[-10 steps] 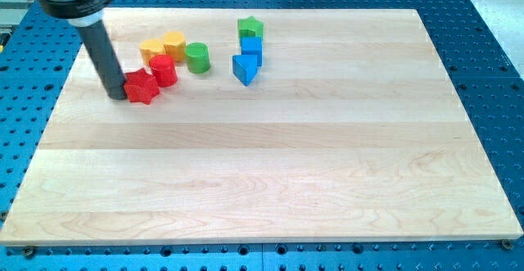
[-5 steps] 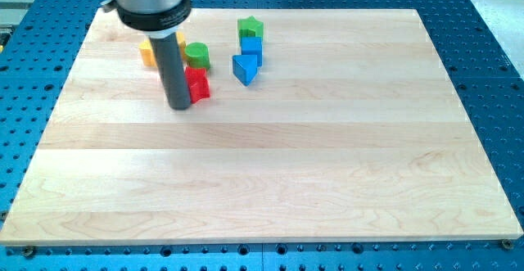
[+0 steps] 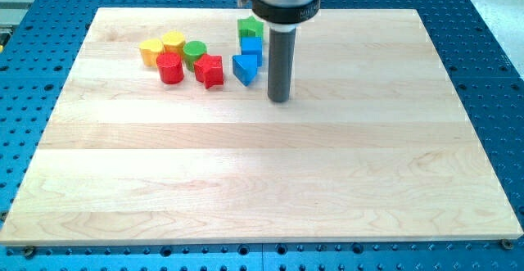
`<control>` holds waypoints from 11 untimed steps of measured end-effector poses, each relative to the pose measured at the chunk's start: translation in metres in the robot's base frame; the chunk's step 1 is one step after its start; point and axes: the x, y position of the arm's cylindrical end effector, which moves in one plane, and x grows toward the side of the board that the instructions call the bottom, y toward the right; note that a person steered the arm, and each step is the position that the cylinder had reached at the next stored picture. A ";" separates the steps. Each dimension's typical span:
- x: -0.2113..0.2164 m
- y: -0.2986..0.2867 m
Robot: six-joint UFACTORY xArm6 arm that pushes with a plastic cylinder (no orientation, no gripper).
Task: Make a group of all blocks
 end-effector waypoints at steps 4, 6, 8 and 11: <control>-0.047 0.006; -0.111 0.011; -0.109 -0.022; -0.169 0.021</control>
